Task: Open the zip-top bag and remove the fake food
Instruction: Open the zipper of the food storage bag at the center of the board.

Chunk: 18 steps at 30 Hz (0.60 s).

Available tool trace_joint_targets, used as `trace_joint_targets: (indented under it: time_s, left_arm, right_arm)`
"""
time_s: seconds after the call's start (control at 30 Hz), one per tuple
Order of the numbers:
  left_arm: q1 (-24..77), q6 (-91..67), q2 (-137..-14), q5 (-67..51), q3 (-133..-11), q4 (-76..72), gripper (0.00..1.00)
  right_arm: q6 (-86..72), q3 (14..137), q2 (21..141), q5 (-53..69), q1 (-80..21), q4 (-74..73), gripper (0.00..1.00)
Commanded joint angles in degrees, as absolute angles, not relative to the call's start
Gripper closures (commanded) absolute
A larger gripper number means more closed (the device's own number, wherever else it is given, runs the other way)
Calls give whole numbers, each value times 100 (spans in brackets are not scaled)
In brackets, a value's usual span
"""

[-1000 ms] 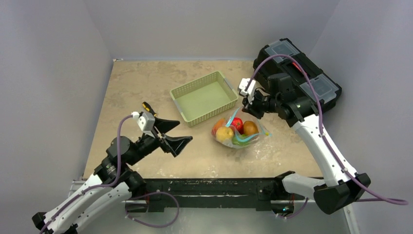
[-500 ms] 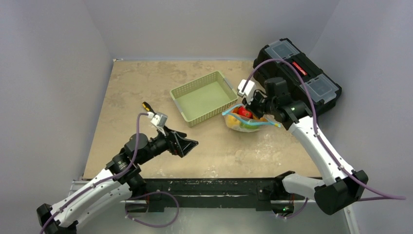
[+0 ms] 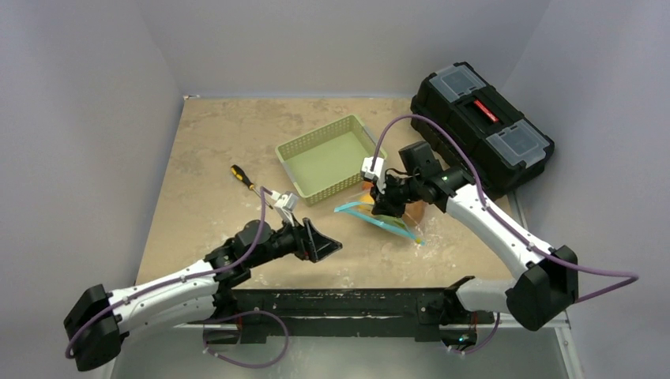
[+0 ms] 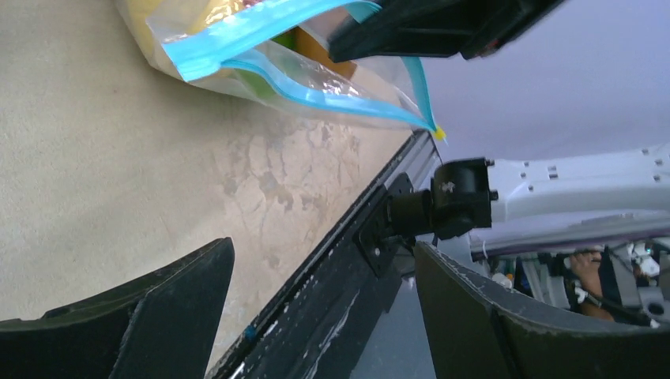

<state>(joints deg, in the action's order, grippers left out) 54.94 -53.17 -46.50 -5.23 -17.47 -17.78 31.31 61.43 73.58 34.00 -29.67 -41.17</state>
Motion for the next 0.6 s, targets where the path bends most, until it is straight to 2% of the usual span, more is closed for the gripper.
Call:
trace_joint_targets:
  time_s: [0.0,0.07,0.13,0.17,0.33,0.57]
  left_arm:
    - [5690,-6204,-5537,471,-1721,-3395,17]
    - [5748,-6484,-5992,779,-1806,-3695,21]
    - [5793,-6721,-6435,1014,-1948,-3853,32]
    - [5826,-6822,-6622,1155,-2005,-3909,34]
    - [5936,-6968,-7363,1649,-2190,-4476,38]
    - [5976,-6784,-7741,1611,-2434,-4879,45]
  right_arm:
    - [2676,6493,7409,4007,-2975,-3698,100]
    - [2552,6451,7403,4007,-2967,-3584,100]
    - [2483,6406,7371,3975,-2974,-3531,100]
    - [2456,6381,7347,3969,-2970,-3512,100]
    - [2425,6279,7257,3972,-2970,-3429,100]
    - [2398,6196,7190,3974,-2971,-3346,100]
